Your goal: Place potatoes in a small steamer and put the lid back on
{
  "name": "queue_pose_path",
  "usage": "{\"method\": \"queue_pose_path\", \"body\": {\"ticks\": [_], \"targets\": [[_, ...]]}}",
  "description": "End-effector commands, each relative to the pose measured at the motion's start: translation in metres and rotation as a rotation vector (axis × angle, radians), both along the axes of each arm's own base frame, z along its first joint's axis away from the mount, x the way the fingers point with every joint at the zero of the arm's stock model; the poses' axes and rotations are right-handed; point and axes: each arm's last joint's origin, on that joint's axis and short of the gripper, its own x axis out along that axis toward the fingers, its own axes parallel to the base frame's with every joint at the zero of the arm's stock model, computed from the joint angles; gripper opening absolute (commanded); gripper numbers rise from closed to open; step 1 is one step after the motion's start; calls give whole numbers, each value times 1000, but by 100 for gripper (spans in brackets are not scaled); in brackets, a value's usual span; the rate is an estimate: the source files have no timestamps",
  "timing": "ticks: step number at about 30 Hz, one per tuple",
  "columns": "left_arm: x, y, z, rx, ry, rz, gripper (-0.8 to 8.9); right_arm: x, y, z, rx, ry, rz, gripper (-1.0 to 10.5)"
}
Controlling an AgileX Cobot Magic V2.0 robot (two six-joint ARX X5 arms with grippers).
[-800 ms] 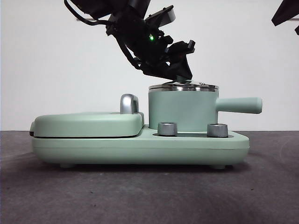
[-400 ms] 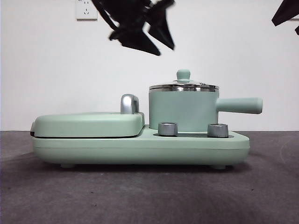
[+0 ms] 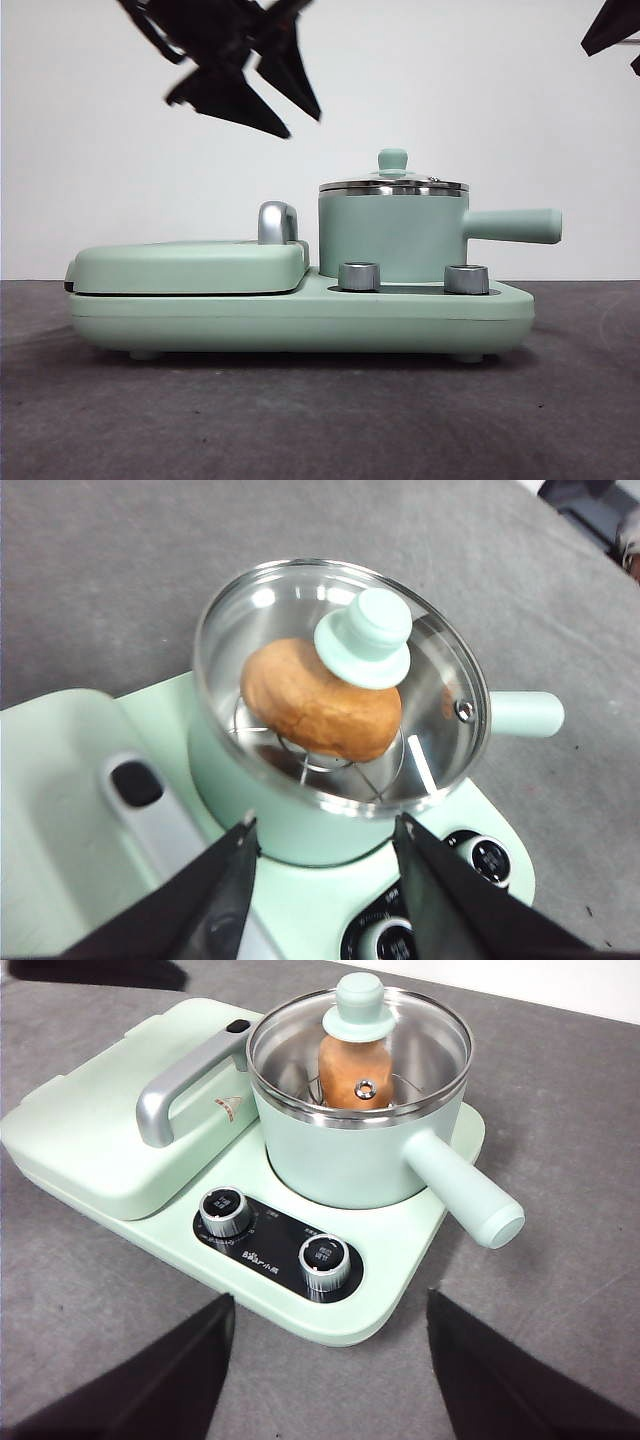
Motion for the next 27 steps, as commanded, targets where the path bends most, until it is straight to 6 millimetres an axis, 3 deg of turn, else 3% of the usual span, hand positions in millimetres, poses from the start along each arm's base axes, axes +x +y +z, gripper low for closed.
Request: {"method": "queue_pose_path", "body": {"ticks": [1, 12, 27], "targets": [[-15, 9, -2, -39, -12, 12, 221, 1, 1, 1, 10, 2, 3, 300], [-74, 57, -21, -78, 0, 99, 221, 0, 1, -3, -3, 40, 7, 300], [-126, 100, -30, -126, -19, 248, 218, 5, 4, -8, -9, 92, 33, 300]]}}
